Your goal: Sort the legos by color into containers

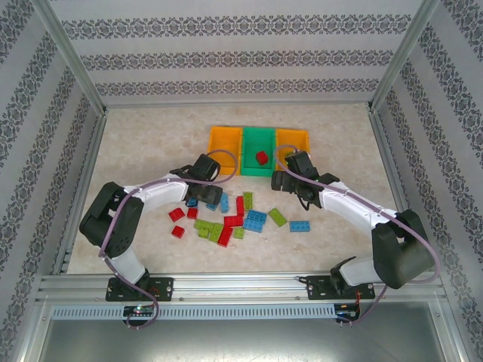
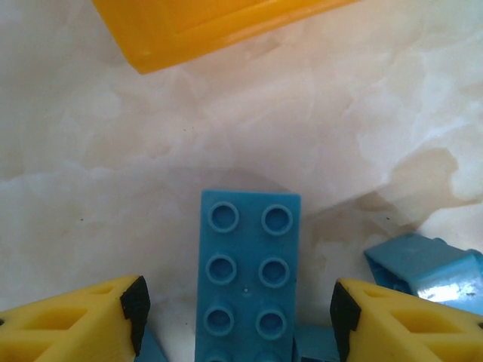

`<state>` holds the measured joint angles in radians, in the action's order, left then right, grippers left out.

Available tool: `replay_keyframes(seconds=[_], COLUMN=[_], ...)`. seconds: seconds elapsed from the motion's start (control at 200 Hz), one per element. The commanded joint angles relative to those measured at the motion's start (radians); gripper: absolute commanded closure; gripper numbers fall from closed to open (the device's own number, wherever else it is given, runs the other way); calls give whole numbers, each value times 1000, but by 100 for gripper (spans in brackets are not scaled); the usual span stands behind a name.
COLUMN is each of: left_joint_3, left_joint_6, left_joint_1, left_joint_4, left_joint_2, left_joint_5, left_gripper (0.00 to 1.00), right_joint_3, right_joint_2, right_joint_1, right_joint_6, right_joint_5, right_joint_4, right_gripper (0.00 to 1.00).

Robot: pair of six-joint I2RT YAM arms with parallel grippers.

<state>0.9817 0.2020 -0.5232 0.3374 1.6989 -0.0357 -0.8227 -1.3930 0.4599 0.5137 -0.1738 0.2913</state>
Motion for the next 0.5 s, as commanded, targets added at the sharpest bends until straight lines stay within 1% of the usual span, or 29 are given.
replay_keyframes(seconds=[0.0, 0.105, 0.395, 0.495], left_joint_3=[20, 27, 56, 61], left_joint_6=[-24, -31, -42, -44], left_joint_1=[18, 21, 22, 22], left_joint_4=[35, 28, 32, 30], left_joint_2=[24, 36, 74, 79], left_joint_5=[11, 25, 47, 51], left_gripper=[35, 39, 40, 49], right_joint_3=[13, 11, 11, 14], right_joint_2=[15, 9, 5, 5], right_joint_1=[-12, -12, -13, -15], right_joint_6=[18, 20, 21, 22], right_joint_5=[15, 18, 19, 21], right_joint_4=[-27, -29, -28, -29], right_gripper=[7, 7, 7, 7])
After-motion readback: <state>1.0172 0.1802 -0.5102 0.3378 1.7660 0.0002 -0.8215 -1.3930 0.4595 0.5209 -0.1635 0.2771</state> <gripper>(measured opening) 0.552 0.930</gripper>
